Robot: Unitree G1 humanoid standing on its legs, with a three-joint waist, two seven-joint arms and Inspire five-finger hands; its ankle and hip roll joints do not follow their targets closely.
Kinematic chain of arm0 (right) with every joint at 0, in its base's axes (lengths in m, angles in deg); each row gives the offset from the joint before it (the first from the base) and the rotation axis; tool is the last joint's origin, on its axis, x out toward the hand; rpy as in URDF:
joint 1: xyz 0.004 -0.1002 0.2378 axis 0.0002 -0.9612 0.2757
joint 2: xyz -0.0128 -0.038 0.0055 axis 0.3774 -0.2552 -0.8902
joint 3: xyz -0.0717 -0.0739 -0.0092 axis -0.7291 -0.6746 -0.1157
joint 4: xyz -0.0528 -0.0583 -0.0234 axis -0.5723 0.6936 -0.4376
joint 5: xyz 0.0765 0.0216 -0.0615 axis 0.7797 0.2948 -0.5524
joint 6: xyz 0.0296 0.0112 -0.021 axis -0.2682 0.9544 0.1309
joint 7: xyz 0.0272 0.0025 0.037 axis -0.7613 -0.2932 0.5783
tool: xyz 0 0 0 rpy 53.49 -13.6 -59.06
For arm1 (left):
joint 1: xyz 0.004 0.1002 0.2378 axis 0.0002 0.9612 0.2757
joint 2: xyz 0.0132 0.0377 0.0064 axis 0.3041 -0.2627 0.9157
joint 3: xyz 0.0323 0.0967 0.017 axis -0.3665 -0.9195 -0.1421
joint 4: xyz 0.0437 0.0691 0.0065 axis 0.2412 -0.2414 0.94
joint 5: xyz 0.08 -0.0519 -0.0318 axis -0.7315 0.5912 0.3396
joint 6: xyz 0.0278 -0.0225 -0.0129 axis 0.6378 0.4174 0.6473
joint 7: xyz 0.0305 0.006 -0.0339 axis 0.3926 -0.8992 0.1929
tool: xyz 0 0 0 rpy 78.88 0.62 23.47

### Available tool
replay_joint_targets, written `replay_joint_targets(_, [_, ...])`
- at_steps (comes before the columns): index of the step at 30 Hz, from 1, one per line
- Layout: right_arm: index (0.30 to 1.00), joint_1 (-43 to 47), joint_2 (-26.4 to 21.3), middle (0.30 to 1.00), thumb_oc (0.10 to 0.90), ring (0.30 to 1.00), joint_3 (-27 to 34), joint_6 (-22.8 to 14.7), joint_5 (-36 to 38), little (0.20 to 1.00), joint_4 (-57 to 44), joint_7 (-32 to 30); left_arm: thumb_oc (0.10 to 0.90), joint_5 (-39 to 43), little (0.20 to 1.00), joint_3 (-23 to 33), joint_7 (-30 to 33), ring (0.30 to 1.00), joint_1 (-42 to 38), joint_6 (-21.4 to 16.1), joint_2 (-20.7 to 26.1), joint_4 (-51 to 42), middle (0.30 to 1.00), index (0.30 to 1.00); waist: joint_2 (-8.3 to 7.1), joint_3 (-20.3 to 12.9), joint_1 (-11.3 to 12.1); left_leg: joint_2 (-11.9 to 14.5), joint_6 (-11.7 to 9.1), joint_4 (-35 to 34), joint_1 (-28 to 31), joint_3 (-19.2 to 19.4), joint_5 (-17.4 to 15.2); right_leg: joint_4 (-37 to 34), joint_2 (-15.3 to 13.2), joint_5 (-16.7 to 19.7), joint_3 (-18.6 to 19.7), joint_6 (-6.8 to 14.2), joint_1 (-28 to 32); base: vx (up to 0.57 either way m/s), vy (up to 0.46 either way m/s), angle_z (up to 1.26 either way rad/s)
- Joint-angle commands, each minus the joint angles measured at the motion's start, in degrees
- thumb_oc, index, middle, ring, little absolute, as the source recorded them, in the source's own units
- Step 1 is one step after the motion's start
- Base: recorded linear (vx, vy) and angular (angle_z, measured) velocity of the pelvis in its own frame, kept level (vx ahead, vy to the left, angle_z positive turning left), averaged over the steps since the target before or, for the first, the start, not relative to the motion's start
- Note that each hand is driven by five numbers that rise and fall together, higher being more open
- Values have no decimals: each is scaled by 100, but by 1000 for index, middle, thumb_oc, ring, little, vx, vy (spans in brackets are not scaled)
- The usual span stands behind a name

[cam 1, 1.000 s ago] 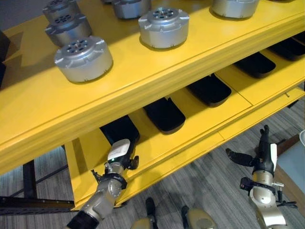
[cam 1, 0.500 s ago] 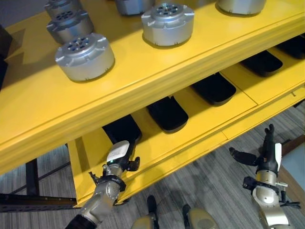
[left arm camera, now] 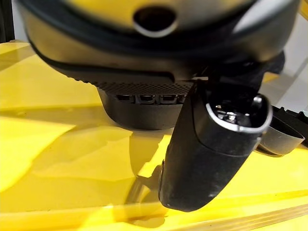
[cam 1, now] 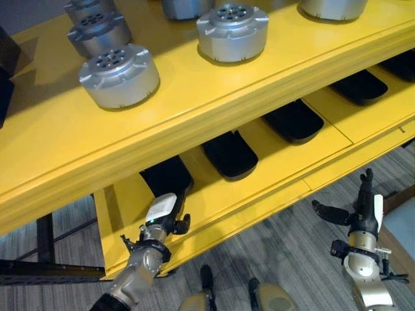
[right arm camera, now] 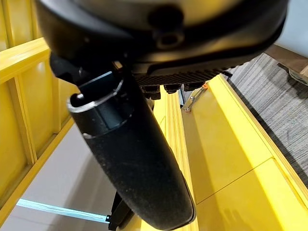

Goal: Move parts from the plastic box to the shelf.

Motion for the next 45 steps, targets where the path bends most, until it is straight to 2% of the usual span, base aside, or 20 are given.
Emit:
replay_joint_targets(1, [1000,149,-470,1000,900,1000,433,-530,-109,1000,-704,-55,900,-263,1000,360,93,1000,-90,-288,362,-508,1000,1000,-290,-324,16,358,-189,167,-249,-257,-470,-472,34,70,152,47,250,-6,-5,9])
replay_joint_targets(25, [1000,112,-451,1000,900,1000,454,-477,-100,1000,-736,-106,900,-322,1000,525,-115,1000,105,-419,498,-688,1000,1000,-260,-314,69,337,-186,192,-293,-303,-459,-477,28,69,121,44,249,0,0,0])
replay_joint_targets(45, [1000,25,-512,1000,900,1000,610,-461,-99,1000,-751,-80,900,-97,1000,701,-609,1000,448,-584,623,-1014,1000,1000,-181,-314,87,310,-200,197,-306,-316,-426,-514,-5,86,90,56,236,0,0,0])
